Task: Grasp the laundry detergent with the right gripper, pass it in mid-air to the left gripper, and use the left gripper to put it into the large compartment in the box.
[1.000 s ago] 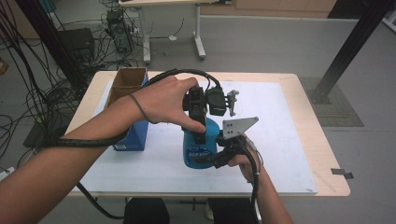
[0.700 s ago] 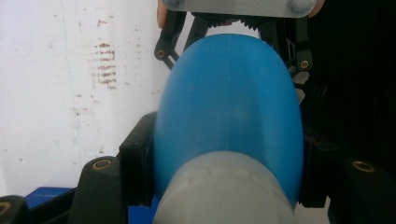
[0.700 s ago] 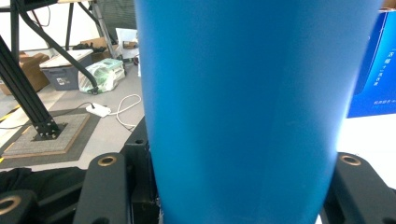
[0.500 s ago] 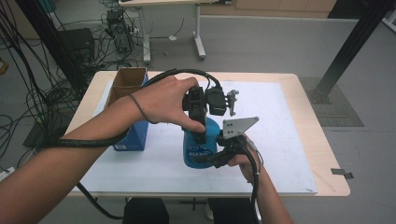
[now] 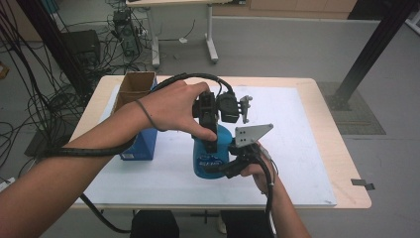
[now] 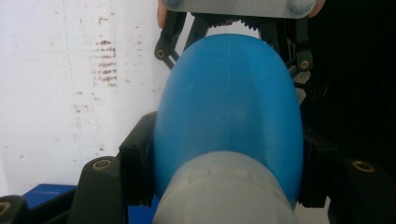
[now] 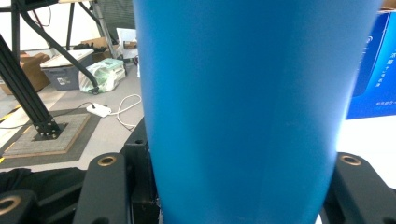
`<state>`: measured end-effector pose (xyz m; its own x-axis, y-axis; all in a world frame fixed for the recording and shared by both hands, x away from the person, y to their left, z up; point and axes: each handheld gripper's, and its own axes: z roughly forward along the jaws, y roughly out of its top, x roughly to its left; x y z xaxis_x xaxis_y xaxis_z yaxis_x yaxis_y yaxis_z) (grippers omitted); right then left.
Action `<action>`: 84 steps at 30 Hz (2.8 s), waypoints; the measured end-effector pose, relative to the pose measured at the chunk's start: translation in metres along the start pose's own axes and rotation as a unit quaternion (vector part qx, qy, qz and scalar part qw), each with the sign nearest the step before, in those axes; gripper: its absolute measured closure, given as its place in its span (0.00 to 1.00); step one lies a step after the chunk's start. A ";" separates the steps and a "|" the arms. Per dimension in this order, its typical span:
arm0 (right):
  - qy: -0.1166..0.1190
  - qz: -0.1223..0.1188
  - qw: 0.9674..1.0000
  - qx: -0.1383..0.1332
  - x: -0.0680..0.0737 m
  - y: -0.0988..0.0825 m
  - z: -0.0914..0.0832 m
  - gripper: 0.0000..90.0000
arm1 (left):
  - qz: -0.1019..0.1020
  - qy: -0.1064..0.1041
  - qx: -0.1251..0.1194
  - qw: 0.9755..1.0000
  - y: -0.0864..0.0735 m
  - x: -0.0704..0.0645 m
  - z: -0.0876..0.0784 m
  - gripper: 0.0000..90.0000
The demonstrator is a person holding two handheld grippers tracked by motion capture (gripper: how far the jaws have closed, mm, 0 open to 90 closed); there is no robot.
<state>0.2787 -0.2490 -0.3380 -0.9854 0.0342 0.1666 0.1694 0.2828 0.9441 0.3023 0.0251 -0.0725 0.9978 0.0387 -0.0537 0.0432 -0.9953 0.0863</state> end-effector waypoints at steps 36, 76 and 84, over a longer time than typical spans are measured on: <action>0.001 0.000 1.000 -0.004 -0.001 0.000 -0.001 0.46 | -0.001 0.003 -0.007 1.000 -0.001 -0.001 -0.003 0.42; -0.041 0.018 0.998 -0.044 0.016 -0.016 0.000 0.03 | -0.007 0.016 -0.011 1.000 -0.003 -0.007 -0.008 0.42; -0.049 0.008 0.998 -0.048 0.019 -0.017 -0.004 0.01 | -0.010 0.018 -0.011 1.000 -0.003 -0.008 -0.009 0.42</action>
<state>0.2573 -0.2569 -0.3495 -0.9785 0.1321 0.1582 0.1816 0.1889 0.9651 0.2949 0.0288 -0.0639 0.9979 0.0624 -0.0190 0.0641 -0.9922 0.1068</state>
